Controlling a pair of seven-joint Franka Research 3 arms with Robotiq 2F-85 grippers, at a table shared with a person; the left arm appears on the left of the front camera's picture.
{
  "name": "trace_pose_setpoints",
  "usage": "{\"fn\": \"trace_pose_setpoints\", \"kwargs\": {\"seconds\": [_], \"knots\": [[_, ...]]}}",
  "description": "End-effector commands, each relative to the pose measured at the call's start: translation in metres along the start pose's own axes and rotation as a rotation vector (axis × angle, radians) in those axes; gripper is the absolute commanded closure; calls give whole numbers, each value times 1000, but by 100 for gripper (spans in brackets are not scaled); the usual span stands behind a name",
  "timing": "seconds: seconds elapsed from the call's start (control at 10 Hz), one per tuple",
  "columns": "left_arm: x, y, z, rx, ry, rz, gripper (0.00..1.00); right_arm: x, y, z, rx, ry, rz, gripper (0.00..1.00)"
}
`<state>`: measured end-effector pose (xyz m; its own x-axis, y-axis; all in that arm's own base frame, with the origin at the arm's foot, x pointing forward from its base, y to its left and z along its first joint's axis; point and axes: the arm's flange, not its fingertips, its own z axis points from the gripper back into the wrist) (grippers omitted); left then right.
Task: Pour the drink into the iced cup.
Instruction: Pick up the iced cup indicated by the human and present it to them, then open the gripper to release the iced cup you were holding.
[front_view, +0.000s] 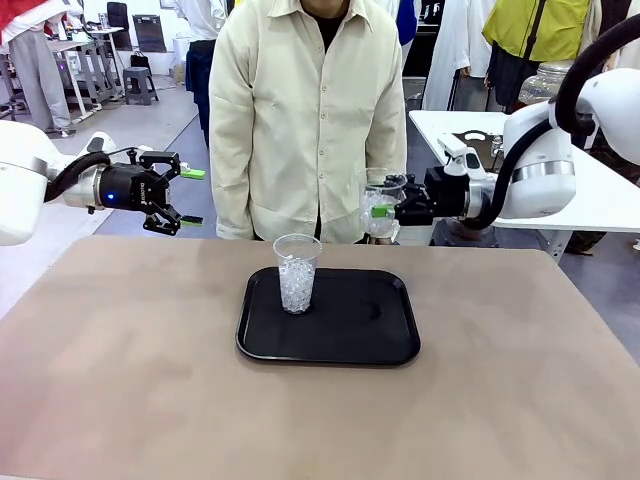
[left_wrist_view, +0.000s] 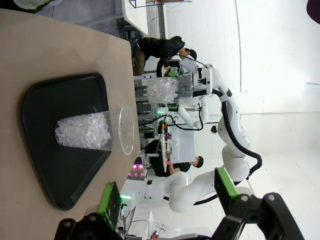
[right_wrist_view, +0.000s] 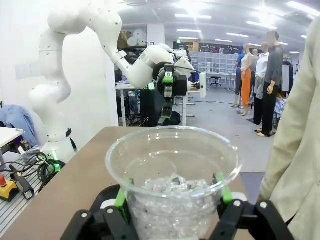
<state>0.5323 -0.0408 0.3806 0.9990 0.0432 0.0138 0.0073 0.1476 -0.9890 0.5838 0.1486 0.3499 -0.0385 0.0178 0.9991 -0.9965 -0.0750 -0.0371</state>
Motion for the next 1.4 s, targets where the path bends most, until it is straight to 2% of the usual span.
{"fn": "trace_pose_setpoints", "kwargs": {"seconds": [0.0, 1.3], "knots": [[0, -2, 0, -7, -11, 10, 0, 6, -8, -2, 25, 0, -27, 19], [0, -2, 0, -7, -11, 10, 0, 0, 0, 0, 0, 0, 0, 19]]}}
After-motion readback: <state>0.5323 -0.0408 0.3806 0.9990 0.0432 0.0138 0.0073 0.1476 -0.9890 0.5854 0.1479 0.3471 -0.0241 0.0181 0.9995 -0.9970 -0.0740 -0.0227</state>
